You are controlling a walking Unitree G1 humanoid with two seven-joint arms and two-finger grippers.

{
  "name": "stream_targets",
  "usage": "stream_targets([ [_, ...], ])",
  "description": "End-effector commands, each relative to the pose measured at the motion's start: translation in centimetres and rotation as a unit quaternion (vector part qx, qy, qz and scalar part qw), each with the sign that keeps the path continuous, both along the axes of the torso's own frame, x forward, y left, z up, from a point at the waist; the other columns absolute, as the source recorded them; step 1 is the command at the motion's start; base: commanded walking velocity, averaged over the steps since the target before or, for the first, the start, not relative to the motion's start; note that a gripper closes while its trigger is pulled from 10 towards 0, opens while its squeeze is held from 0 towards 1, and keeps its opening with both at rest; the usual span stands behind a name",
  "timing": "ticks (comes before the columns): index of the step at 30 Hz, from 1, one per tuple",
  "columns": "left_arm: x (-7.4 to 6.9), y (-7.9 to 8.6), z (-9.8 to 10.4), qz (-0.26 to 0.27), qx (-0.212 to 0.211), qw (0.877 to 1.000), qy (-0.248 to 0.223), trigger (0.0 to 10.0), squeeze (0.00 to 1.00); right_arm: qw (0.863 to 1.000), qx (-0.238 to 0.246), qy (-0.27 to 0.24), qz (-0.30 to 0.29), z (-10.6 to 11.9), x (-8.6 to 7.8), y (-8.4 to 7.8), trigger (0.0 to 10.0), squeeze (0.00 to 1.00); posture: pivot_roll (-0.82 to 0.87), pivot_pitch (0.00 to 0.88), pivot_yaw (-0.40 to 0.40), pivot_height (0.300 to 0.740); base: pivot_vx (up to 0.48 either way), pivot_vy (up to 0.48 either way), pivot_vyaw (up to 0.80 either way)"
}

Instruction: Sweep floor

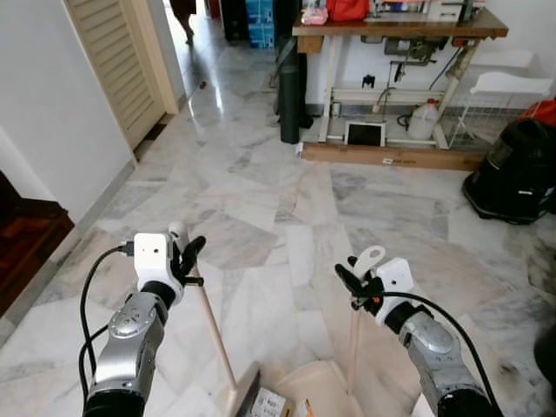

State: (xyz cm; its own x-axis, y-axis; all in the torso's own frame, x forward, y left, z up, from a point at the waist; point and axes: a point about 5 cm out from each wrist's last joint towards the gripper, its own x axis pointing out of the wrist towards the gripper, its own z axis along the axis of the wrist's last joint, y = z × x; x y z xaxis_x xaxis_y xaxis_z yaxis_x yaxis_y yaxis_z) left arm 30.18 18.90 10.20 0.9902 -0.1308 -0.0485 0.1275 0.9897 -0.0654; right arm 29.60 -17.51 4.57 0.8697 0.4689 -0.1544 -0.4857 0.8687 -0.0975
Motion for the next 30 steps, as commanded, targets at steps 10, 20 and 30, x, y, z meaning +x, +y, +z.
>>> stream_targets([
  [10, -0.1, 1.5, -0.1, 0.003, 0.056, 0.998, 0.028, 10.0, 0.00, 1.000, 0.005, -0.019, 0.004, 0.8, 0.5, 0.2, 10.0, 0.00, -0.04, 0.042, 0.067, 0.740, 0.000, 0.000, 0.00],
  [20, -0.3, 0.8, -0.9, -0.031, 0.014, 0.997, 0.066, 10.0, 0.00, 1.000, 0.007, -0.019, 0.006, 0.9, 0.6, 0.3, 10.0, 0.00, -0.04, 0.044, 0.067, 0.740, 0.000, 0.000, 0.00],
  [30, 0.9, -0.3, 0.2, -0.030, -0.062, 0.996, 0.050, 10.0, 0.00, 1.000, 0.010, -0.017, 0.010, 0.8, 0.4, 0.4, 10.0, 0.00, -0.05, 0.049, 0.072, 0.740, 0.000, 0.000, 0.00],
])
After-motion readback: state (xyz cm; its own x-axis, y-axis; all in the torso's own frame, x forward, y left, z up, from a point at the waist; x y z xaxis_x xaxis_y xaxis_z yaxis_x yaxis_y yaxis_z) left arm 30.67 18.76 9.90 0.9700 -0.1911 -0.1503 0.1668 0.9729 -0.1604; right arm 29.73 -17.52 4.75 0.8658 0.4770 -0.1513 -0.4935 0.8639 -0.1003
